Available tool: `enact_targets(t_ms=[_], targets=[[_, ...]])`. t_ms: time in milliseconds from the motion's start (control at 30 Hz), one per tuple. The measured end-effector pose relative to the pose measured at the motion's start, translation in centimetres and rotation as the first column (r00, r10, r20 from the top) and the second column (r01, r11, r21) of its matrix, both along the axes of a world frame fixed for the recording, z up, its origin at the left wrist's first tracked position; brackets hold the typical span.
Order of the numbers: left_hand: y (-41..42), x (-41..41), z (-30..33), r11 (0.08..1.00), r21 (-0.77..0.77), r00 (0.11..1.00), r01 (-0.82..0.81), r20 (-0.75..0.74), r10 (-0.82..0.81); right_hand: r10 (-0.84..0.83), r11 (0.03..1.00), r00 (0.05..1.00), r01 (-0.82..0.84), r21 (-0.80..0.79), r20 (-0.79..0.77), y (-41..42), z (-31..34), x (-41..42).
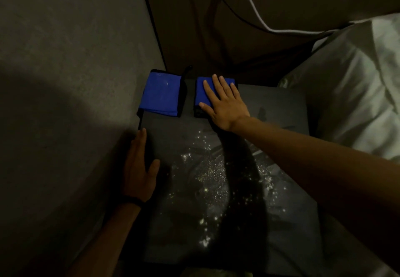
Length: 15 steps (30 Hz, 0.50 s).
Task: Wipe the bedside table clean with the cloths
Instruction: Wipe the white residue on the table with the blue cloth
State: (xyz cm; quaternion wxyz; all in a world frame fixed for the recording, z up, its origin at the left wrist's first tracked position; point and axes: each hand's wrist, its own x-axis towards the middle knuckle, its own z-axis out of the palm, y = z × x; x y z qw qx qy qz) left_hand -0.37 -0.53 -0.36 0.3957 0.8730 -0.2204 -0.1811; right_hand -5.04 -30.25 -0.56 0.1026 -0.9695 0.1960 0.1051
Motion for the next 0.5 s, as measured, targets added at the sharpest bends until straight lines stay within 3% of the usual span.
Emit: enact_targets(t_ms=[500], targets=[[0.2,0.2,0.1,0.999,0.014,0.998,0.033,0.058,-0.033,-0.068,0.997,0.998,0.068,-0.030,0.009,-3.9,-0.7,-4.9]])
